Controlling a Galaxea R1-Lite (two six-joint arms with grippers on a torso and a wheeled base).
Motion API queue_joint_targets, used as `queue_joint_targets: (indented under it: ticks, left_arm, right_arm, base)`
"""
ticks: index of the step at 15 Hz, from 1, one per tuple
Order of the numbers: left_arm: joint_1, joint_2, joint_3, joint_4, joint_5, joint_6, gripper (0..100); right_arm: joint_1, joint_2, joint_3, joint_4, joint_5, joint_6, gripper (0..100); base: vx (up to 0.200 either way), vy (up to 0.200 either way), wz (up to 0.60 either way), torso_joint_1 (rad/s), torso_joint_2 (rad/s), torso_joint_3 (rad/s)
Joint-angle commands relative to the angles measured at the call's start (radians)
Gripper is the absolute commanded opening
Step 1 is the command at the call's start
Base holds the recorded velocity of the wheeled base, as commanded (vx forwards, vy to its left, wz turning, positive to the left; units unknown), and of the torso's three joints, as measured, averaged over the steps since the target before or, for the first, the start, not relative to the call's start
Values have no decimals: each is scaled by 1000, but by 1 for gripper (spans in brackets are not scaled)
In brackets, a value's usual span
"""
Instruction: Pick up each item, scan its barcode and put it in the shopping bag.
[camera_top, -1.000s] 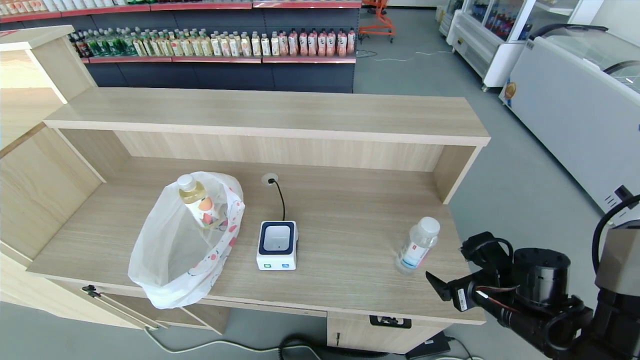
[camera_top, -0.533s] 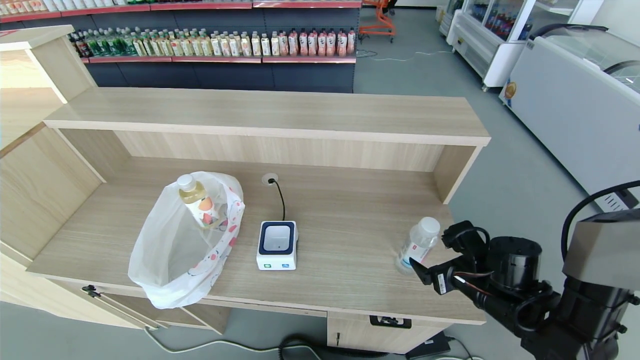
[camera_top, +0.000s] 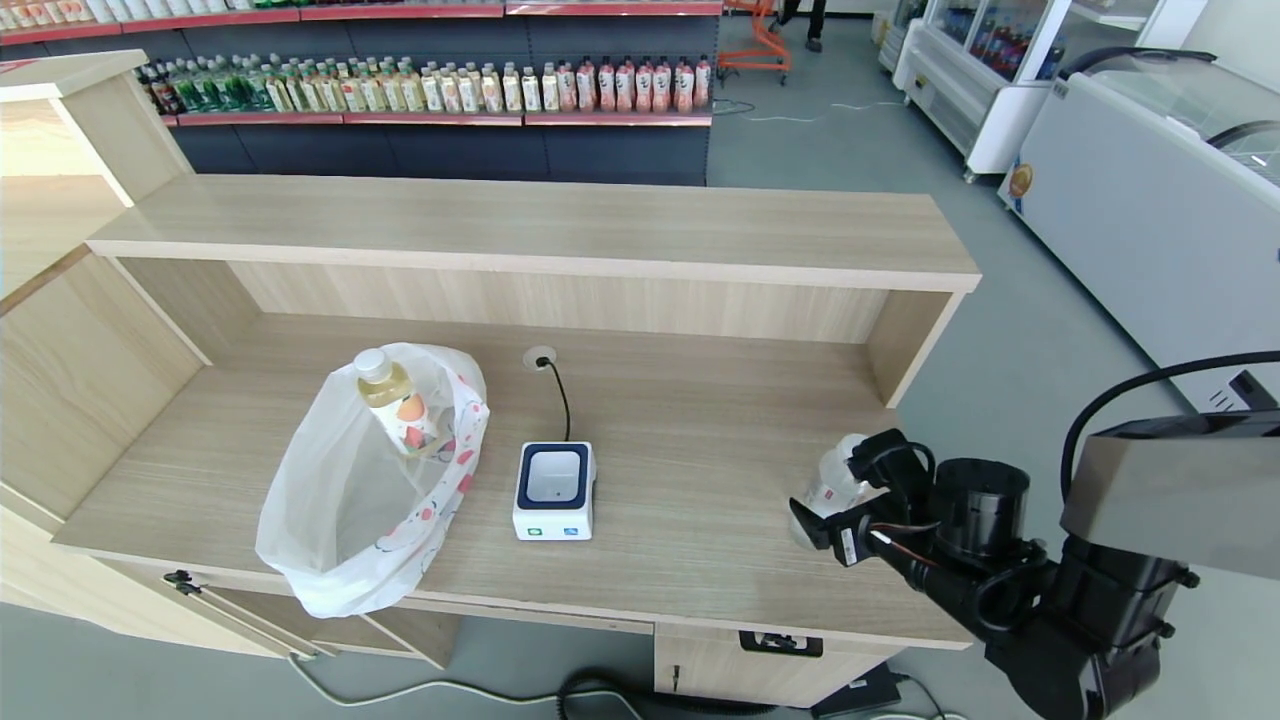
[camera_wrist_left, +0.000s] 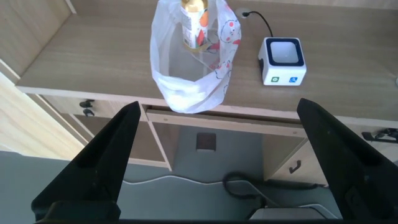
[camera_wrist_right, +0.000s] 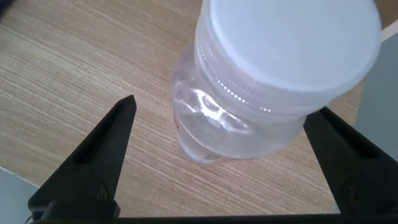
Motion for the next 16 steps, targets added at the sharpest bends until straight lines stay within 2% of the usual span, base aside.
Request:
queue_joint_targets:
  ticks: [1,5,15,16]
  left_arm:
    - [0,0,0,0,0,0,100]
    - [0,0,0,0,0,0,100]
    - [0,0,0,0,0,0,100]
    - [0,0,0,0,0,0,100]
  right_arm:
    - [1,26,-34,5,0,-1,100]
    - [11,53,-48,2,46,-5,100]
    - [26,141,-185,5,49,-28,100]
    - [26,145,-195,5,49,-38,0]
  base:
    - [0,0,0,0,0,0]
    - [0,0,0,0,0,0]
    - [0,0,0,0,0,0]
    - [0,0,0,0,0,0]
